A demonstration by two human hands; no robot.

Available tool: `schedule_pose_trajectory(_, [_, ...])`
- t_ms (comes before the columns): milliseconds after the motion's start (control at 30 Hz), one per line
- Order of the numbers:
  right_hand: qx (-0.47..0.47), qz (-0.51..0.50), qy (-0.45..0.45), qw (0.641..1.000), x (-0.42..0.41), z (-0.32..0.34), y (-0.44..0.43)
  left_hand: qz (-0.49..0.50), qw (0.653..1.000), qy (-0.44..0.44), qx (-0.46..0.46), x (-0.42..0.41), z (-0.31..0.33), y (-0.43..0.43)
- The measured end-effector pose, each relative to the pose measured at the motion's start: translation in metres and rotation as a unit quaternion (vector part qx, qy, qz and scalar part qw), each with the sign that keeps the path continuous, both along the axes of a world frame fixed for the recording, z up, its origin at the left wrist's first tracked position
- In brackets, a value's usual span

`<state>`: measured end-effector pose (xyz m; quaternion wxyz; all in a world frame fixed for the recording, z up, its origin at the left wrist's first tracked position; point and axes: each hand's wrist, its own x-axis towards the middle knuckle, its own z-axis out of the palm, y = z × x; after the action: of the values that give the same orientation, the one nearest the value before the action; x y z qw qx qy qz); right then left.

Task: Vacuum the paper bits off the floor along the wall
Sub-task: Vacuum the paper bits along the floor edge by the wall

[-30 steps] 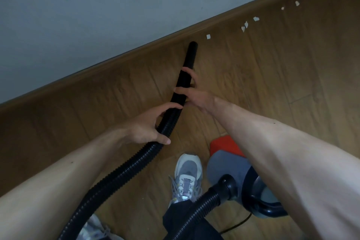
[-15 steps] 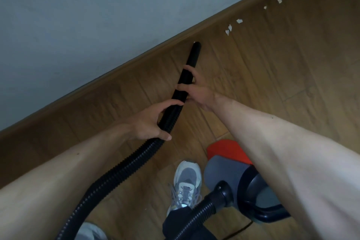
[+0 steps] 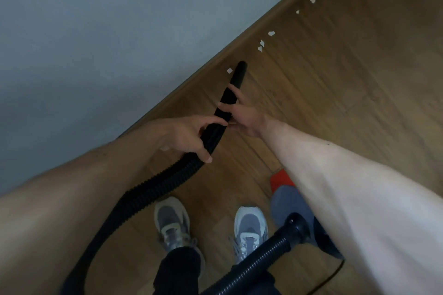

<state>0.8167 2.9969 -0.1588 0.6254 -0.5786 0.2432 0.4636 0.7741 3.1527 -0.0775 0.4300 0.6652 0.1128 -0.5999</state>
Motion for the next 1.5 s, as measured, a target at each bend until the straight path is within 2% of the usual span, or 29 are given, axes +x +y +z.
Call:
schedule_pose_trajectory(133, [-0.008,-0.038,0.019,0.999,-0.024,-0.001,0.007,-0.029,0.999,0.035,0.007,-0.007,0.007,0.008])
schedule_pose_trajectory(233, [-0.012,-0.044,0.037,0.998,-0.041,0.003,0.018,-0.01,0.998,0.057,0.001,-0.024,0.01,0.02])
schedule_pose_trajectory(467, [-0.012,-0.011,0.044,0.999,-0.054,0.008,0.055,0.063,0.996,0.054,-0.011,-0.058,0.01,0.056])
schedule_pose_trajectory(667, [-0.032,-0.014,0.03,0.999,-0.046,0.005,0.074,0.065,0.997,0.05,-0.013,-0.049,0.003,0.072])
schedule_pose_trajectory(1133, [-0.048,-0.008,0.019,0.999,-0.005,0.01,0.06,0.056,0.998,0.037,-0.011,-0.007,0.008,0.056])
schedule_pose_trajectory(1500, [-0.048,0.022,0.034,0.998,0.023,0.015,0.021,0.116,0.992,0.033,-0.044,0.003,0.006,0.017])
